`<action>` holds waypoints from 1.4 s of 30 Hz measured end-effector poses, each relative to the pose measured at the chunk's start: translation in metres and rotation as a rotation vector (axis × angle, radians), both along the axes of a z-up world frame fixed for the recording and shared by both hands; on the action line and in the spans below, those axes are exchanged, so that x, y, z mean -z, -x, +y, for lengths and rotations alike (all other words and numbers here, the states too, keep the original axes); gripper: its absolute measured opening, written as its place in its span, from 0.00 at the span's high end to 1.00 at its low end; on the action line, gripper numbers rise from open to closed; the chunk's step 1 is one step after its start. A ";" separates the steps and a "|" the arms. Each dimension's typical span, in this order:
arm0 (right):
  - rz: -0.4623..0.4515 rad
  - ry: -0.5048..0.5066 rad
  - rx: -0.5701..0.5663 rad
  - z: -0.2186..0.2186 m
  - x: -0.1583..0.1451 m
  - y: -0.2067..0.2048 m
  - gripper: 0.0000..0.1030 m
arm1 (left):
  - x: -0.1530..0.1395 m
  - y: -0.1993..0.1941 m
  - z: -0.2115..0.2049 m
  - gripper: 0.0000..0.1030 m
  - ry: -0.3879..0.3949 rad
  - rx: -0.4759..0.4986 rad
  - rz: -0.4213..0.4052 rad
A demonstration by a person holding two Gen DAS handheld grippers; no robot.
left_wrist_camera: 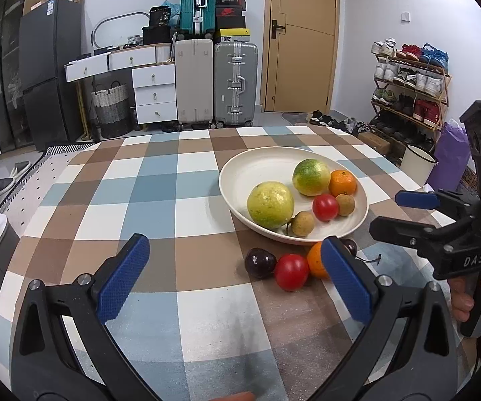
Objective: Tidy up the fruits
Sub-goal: 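Grasp a dark red cherry by its body with the right tool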
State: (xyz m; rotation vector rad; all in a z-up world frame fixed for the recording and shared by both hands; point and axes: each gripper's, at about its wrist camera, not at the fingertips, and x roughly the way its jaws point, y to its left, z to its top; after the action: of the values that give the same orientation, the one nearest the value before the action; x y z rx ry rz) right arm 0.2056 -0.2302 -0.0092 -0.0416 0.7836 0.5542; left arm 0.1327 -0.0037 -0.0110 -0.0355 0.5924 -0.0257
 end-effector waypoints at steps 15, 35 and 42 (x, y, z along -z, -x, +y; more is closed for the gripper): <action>0.094 0.090 -0.008 0.001 0.025 -0.009 0.02 | 0.006 -0.007 0.007 0.01 0.016 -0.032 0.028; 0.139 0.128 -0.113 0.019 0.033 -0.008 0.42 | 0.008 -0.008 0.008 0.01 0.013 -0.044 0.036; 0.123 0.145 -0.178 0.025 0.030 0.000 0.59 | 0.008 -0.008 0.008 0.01 0.015 -0.043 0.035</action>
State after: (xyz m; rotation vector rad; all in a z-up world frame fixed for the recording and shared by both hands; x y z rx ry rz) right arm 0.2053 -0.2049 -0.0393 -0.2140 0.9447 0.6725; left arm 0.1407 0.0038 -0.0189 -0.0632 0.6263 0.0119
